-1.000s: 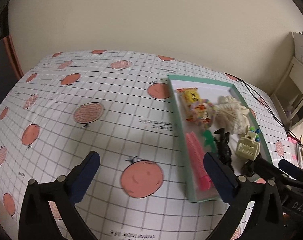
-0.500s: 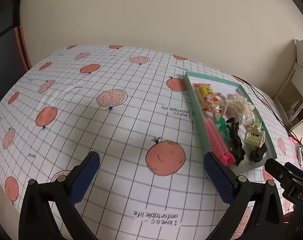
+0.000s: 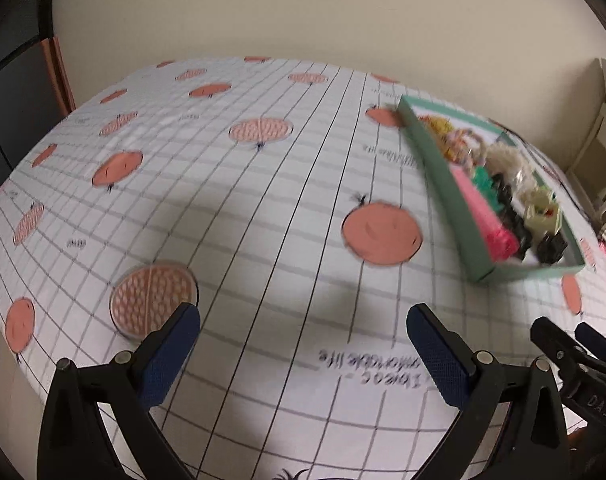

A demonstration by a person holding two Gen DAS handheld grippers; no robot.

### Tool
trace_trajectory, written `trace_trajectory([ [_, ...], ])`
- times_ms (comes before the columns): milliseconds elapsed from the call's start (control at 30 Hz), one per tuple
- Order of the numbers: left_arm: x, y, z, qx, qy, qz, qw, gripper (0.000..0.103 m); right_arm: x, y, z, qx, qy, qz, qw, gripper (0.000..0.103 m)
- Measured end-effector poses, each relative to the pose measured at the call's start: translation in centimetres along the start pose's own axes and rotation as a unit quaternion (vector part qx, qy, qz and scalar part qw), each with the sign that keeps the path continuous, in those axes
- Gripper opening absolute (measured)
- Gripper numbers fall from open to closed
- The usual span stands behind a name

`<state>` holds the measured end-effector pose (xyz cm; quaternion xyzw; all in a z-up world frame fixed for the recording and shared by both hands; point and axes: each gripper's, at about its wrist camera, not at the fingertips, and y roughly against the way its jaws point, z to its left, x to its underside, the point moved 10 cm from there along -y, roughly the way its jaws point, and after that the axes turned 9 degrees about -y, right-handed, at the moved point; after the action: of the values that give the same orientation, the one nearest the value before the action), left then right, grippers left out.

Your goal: Organize objects

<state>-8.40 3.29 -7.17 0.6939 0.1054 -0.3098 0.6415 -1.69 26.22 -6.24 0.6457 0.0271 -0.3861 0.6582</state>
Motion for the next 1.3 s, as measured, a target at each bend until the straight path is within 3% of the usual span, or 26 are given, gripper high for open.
trace_trajectory([
  [133, 1.7, -1.2, 0.2, 0.005, 0.008, 0.014, 0.9999, 0.103, 1.5, -0.7, 0.0, 0.006, 0.005, 0.003, 1.0, 0.103],
  [500, 2.5, -1.2, 0.6, -0.036, -0.006, 0.014, 0.9992, 0.103, 2.4, -1.6, -0.9, 0.029, 0.015, 0.006, 0.999, 0.103],
  [1300, 2.3, -1.5, 1.0, -0.04, -0.002, 0.01, 0.9991, 0.103, 2.3, -1.8, -1.0, 0.038, 0.027, 0.003, 0.999, 0.103],
])
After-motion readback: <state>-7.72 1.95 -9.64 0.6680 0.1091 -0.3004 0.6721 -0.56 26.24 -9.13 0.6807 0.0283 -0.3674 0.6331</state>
